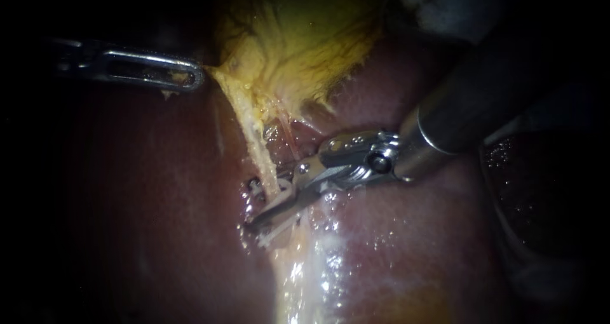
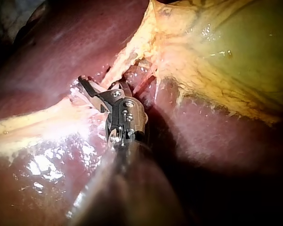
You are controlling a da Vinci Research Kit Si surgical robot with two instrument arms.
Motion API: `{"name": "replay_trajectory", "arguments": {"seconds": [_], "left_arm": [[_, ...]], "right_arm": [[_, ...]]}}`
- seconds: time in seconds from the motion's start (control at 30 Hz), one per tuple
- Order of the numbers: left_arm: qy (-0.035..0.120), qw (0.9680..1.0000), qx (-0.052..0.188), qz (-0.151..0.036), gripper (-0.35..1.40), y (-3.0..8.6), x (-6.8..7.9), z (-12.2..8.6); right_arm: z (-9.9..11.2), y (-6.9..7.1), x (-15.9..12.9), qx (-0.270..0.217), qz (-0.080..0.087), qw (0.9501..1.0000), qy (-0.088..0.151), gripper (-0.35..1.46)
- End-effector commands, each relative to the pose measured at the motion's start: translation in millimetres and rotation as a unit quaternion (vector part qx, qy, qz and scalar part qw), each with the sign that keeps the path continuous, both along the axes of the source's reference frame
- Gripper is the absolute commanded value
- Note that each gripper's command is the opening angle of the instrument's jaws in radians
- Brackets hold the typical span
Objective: Clipping third clip left tube
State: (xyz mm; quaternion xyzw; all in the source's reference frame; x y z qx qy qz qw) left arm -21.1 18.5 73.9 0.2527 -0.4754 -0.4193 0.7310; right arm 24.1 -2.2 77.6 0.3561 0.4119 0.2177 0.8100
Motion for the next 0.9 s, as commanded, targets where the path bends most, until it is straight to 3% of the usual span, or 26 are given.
{"name": "replay_trajectory", "arguments": {"seconds": [0.03,0.17,0.27,0.33,0.53,0.67,0.7,0.77,0.8,0.9], "left_arm": [[0.0,1.0,0.0,0.0,-0.35,0.0,0.0,0.0],[0.0,1.0,0.0,0.0,-0.35,0.0,0.0,0.0],[0.0,1.0,0.0,0.0,-0.35,0.0,0.0,0.0],[0.0,1.0,0.0,0.0,-0.35,0.0,0.0,0.0],[0.0,1.0,0.0,0.0,-0.35,0.0,0.0,0.0],[0.0,1.0,0.0,0.0,-0.35,0.0,0.0,0.0],[0.0,1.0,0.0,0.0,-0.35,0.0,0.0,0.0],[0.0,1.0,0.0,0.0,-0.35,0.0,0.0,0.0],[0.0,1.0,0.0,0.0,-0.35,0.0,0.0,0.1],[0.0,1.0,0.0,0.0,-0.35,-0.1,0.0,0.1]], "right_arm": [[0.1,0.1,-0.2,0.005,-0.001,0.9999,0.009,0.6],[0.4,0.3,-0.8,0.038,-0.015,0.997,0.065,0.59],[0.5,0.5,-0.6,0.065,-0.019,0.99,0.124,0.58],[0.6,0.6,-0.2,0.084,-0.014,0.9849,0.151,0.58],[0.6,0.4,0.8,0.149,-0.006,0.9635,0.222,0.56],[0.6,0.4,1.3,0.188,0.003,0.9453,0.267,0.54],[0.7,0.5,1.5,0.193,0.008,0.9417,0.275,0.54],[0.8,0.6,2.0,0.196,0.04,0.9426,0.267,0.54],[0.8,0.7,2.3,0.195,0.069,0.9426,0.262,0.54],[0.8,1.0,2.8,0.205,0.113,0.9405,0.246,0.54]]}}
